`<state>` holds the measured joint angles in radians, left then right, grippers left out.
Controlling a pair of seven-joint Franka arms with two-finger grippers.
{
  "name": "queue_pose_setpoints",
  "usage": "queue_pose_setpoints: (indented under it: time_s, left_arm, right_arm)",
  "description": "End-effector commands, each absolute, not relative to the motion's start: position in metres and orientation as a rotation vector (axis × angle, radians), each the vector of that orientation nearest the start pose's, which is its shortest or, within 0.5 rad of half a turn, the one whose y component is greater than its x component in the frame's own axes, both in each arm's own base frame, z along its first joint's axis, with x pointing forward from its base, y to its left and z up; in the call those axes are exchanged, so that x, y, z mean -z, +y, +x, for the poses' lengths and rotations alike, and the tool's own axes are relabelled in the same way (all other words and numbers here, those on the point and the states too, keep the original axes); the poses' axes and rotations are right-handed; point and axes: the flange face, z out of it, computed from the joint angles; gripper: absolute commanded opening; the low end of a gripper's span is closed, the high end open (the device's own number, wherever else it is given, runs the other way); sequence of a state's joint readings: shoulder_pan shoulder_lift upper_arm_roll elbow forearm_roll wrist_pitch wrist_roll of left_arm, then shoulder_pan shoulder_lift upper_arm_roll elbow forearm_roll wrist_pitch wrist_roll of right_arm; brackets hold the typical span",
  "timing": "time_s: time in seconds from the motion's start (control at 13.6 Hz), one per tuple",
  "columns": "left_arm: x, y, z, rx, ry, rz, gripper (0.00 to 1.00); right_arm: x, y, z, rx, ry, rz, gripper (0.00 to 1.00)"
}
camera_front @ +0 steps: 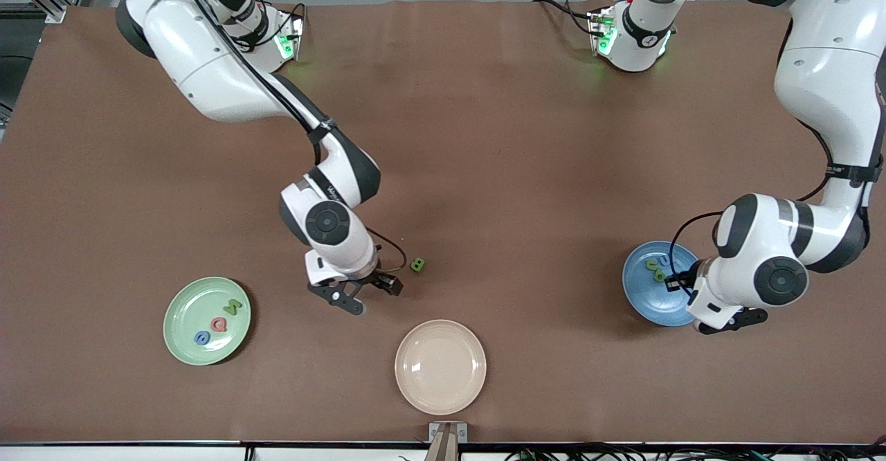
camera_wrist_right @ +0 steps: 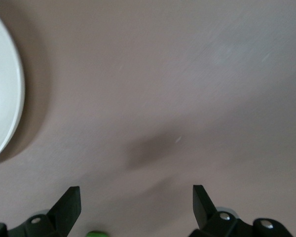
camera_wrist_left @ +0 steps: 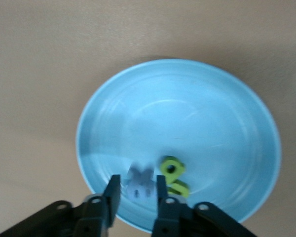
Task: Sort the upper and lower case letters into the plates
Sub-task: 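Release the + on the blue plate while the right gripper reaches B, then retract the left arm to rest while the right gripper grasps green B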
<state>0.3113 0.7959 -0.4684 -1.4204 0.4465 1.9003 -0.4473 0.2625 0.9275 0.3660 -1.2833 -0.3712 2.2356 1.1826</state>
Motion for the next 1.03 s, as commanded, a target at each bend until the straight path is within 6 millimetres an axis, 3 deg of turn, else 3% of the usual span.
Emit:
queue_pose_setpoints:
  time_s: [0.0, 0.15, 0.29, 0.59, 0.81, 0.96]
  left_arm:
    - [-0.25, -0.004, 0.695, -0.324, -0.105, -3.043, 1.0]
    - [-0.275, 0.001, 0.692, -0.337, -0.005, -3.1, 1.0]
    - [-0.315, -0.016, 0.689, -0.336, 0.051, -3.182, 1.0]
    - [-0.417, -0.027, 0.678, -0.15, 0.062, -3.137, 1.0]
    - [-0.475, -0.033, 0.66, -0.106, 0.058, -3.057, 1.0]
    - [-0.515, -0.037, 0.647, -0.06, 0.057, -3.014, 1.0]
  right_arm:
    - [-0.202, 0.4, 0.652, 0.14, 0.787, -2.991, 1.0]
    - [-0.19, 0.415, 0.642, 0.13, 0.784, -2.988, 1.0]
    - [-0.182, 0.423, 0.636, 0.117, 0.767, -2.995, 1.0]
    - [-0.173, 0.438, 0.625, 0.099, 0.809, -2.986, 0.94]
    - [-0.173, 0.445, 0.619, 0.095, 0.79, -2.995, 0.73]
    - [-0.172, 0.444, 0.619, 0.09, 0.791, -3.001, 0.47]
